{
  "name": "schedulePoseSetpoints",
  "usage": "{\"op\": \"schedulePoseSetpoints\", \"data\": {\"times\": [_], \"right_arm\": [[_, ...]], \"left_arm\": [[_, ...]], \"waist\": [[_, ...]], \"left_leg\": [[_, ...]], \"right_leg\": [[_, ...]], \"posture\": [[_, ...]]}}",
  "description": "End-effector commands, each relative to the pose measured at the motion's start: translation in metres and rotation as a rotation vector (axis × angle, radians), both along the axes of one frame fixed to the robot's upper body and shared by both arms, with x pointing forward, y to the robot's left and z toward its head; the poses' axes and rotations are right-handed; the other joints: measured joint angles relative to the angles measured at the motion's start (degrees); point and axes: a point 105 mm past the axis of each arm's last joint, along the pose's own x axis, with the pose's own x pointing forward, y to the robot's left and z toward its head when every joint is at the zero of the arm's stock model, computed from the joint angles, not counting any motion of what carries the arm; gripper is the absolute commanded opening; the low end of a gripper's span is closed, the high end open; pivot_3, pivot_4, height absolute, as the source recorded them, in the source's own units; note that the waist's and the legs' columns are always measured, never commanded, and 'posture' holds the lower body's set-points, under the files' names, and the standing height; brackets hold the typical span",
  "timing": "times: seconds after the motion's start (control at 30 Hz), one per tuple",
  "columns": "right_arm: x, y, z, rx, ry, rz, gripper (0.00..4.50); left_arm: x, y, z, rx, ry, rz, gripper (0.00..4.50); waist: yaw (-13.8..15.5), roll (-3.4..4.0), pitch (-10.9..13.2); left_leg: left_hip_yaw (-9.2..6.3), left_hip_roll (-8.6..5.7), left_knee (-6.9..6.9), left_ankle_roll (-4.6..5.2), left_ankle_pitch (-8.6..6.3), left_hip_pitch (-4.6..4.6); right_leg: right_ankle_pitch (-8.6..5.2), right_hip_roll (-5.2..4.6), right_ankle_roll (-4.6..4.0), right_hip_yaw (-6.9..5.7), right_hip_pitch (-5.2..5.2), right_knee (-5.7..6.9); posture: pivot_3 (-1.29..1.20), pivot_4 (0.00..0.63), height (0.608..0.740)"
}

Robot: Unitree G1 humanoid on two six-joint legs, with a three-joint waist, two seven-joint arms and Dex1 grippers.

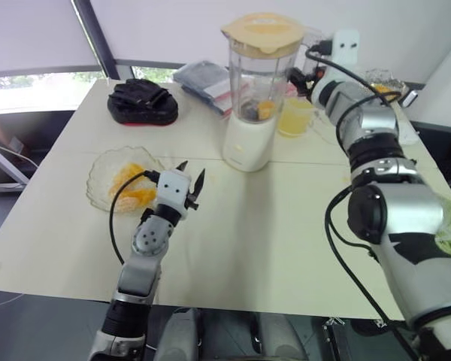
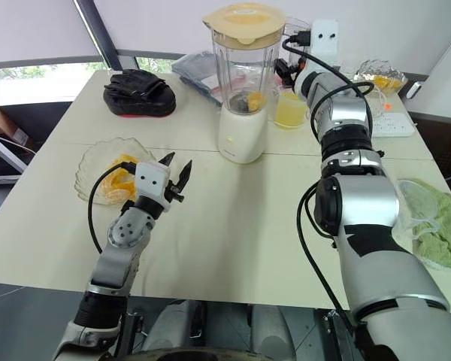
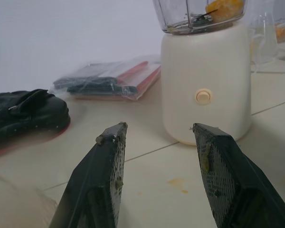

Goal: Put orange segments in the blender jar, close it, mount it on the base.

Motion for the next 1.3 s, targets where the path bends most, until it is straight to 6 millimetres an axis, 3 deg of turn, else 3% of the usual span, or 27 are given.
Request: {"op": "schedulePoseSetpoints", "data": {"times": [0.03,0.27,0.47,0.77,0.93,1.1,1.3], "right_arm": [[-0.005,-0.001,0.006,0.006,-0.032,0.004,3.46],[-0.023,-0.01,-0.046,0.008,0.066,-0.017,3.46],[-0.059,-0.026,-0.065,0.04,0.098,-0.04,3.46],[-0.156,-0.034,-0.032,0.044,-0.032,0.152,3.46],[-0.202,-0.028,-0.014,0.018,-0.085,0.295,3.46],[-0.232,-0.016,-0.008,0.02,-0.106,0.428,3.46],[-0.235,-0.015,-0.008,0.032,-0.1,0.427,3.46]], "left_arm": [[0.0,-0.003,0.011,-0.003,-0.049,-0.01,2.29],[-0.002,-0.002,0.009,-0.003,-0.037,-0.024,2.29],[-0.005,-0.004,0.014,-0.029,-0.038,-0.066,2.29],[-0.01,-0.001,0.034,-0.049,-0.055,-0.157,2.29],[-0.016,0.007,0.049,-0.074,-0.059,-0.194,2.29],[-0.017,0.016,0.062,-0.107,-0.043,-0.225,2.29],[-0.013,0.018,0.072,-0.103,-0.041,-0.234,2.29]], "waist": [[0.1,0.0,0.0],[0.1,0.0,0.0],[0.2,0.0,0.0],[0.2,0.01,0.0],[0.1,0.0,0.0],[0.2,-0.04,0.0],[0.3,-0.05,0.0]], "left_leg": [[0.0,0.0,0.01,0.0,0.0,0.0],[-0.02,-0.01,0.04,0.0,0.0,0.0],[-0.05,-0.01,0.09,0.0,0.0,0.0],[-0.1,-0.01,0.14,0.01,0.0,0.06],[-0.13,0.03,0.2,0.01,0.0,0.14],[-0.2,0.06,0.29,0.02,0.01,0.16],[-0.23,0.06,0.36,0.02,0.01,0.18]], "right_leg": [[0.0,0.0,0.0,0.0,0.01,0.0],[0.0,-0.01,0.01,-0.01,0.02,0.04],[0.0,-0.01,0.01,-0.02,0.02,0.09],[0.0,0.02,0.01,-0.05,0.11,0.07],[-0.01,0.13,0.0,-0.04,0.23,0.06],[-0.02,0.41,-0.03,0.0,0.31,0.04],[-0.02,0.51,-0.08,0.02,0.37,0.01]], "posture": [[0.0,0.15,0.74],[0.0,0.15,0.74],[0.0,0.15,0.74],[0.0,0.15,0.74],[0.0,0.15,0.74],[0.0,0.15,0.74],[0.0,0.15,0.74]]}}
